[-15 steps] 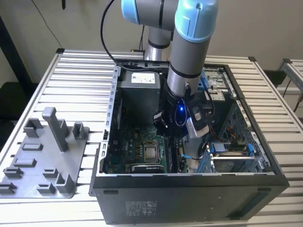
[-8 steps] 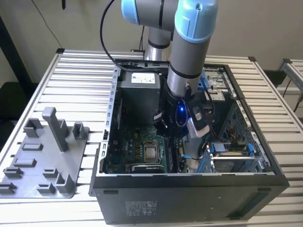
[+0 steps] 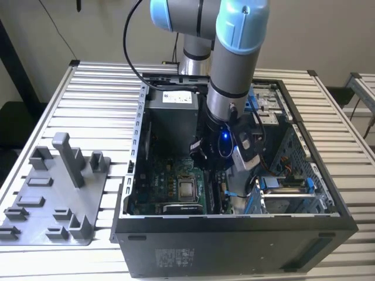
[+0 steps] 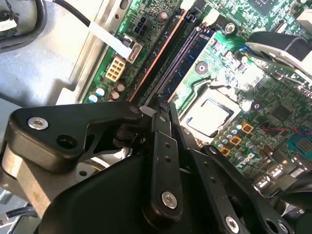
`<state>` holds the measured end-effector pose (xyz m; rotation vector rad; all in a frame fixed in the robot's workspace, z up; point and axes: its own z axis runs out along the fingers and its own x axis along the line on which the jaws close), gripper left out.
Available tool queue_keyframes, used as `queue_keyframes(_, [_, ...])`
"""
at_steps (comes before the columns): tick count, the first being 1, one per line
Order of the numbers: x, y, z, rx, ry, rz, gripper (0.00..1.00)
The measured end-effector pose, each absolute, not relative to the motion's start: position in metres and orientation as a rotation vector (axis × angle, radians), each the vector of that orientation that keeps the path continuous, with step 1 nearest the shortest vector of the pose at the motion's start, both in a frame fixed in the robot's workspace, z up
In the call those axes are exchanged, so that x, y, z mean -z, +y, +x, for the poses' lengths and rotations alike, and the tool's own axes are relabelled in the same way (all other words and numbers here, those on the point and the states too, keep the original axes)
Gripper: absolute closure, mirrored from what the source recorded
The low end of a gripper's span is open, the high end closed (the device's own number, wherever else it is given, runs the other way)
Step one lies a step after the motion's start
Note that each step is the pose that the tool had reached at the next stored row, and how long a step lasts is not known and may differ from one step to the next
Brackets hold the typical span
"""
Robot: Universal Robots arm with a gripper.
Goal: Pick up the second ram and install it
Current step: 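Insert the second ram into the second slot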
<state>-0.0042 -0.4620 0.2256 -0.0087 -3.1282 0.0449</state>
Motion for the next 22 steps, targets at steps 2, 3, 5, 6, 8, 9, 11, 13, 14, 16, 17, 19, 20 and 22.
queue_keyframes(2, [-0.2254, -0.462, -0.0043, -0.045, -3.128, -0.009, 0.86])
queue_keyframes(3, [-0.2254, -0.4621, -0.0043, -0.045, -3.128, -0.009, 0.86])
queue_keyframes(5, [-0.2253, -0.4622, -0.0043, -0.044, -3.128, -0.009, 0.86])
queue_keyframes(6, [-0.2254, -0.4622, -0.0043, -0.045, -3.128, -0.009, 0.86])
queue_keyframes(8, [-0.2253, -0.4623, -0.0043, -0.045, -3.128, -0.009, 0.86])
queue_keyframes(9, [-0.2253, -0.4623, -0.0044, -0.045, -3.128, -0.009, 0.86])
queue_keyframes(11, [-0.2252, -0.4623, -0.0044, -0.045, -3.128, -0.016, 0.86])
queue_keyframes(13, [-0.2251, -0.4624, -0.0043, -0.044, -3.128, -0.031, 0.86])
queue_keyframes(14, [-0.2251, -0.4627, -0.0043, -0.044, -3.128, -0.034, 0.86])
queue_keyframes(16, [-0.2251, -0.4629, -0.0044, -0.044, -3.128, -0.043, 0.86])
queue_keyframes(17, [-0.2251, -0.4628, -0.0043, -0.044, -3.128, -0.05, 0.86])
queue_keyframes(19, [-0.2251, -0.4629, -0.0044, -0.044, -3.127, -0.058, 0.86])
queue_keyframes(20, [-0.225, -0.463, -0.0044, -0.044, -3.127, -0.059, 0.86])
queue_keyframes(22, [-0.224, -0.4629, -0.0044, -0.045, -3.127, -0.059, 0.86])
